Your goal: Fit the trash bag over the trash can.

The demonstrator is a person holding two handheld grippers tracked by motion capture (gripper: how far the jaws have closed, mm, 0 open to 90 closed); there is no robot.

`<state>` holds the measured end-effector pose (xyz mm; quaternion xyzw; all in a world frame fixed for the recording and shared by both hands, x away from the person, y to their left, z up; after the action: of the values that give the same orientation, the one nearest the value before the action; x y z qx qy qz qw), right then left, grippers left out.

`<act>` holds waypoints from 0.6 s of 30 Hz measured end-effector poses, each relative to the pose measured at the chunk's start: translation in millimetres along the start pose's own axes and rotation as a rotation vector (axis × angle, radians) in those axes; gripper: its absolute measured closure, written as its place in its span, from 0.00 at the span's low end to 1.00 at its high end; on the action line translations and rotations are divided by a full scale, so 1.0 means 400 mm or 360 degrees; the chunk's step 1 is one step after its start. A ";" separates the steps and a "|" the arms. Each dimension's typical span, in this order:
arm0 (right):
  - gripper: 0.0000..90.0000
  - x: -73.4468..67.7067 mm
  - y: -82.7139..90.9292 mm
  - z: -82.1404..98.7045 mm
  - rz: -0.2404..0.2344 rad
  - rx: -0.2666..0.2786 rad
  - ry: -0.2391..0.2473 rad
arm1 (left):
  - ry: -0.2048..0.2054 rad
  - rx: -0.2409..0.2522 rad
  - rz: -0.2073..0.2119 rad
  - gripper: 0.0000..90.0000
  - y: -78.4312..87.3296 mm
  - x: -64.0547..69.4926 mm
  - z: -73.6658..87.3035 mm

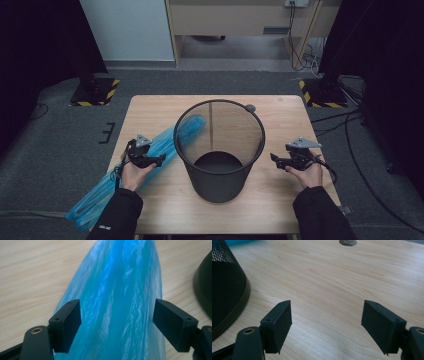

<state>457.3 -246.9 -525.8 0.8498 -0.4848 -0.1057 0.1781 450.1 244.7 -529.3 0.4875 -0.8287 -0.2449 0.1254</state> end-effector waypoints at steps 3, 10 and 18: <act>0.26 0.000 -0.006 0.003 -0.0008 -0.0022 0.0019 | -0.0060 -0.0079 -0.0033 0.25 -0.005 -0.009 0.024; 0.26 -0.008 -0.007 0.003 -0.0025 -0.0032 0.0018 | -0.0040 -0.0145 -0.0019 0.28 -0.016 -0.026 0.053; 0.26 -0.004 -0.007 0.002 -0.0024 -0.0024 0.0015 | 0.0088 -0.0146 0.0013 0.46 -0.020 -0.046 0.074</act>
<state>458.1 -244.4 -527.7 0.8525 -0.4766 -0.1067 0.1860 451.9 265.8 -558.0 0.4844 -0.8148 -0.2684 0.1715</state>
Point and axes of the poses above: each handheld gripper's, and its own axes: y roughly backward along the jaws, z roughly out of its underside, x roughly to its right, the point moved 5 cm from there along -y, roughly forward along the jaws, and after that the axes turned 12 degrees about x, right-handed, at the moved point
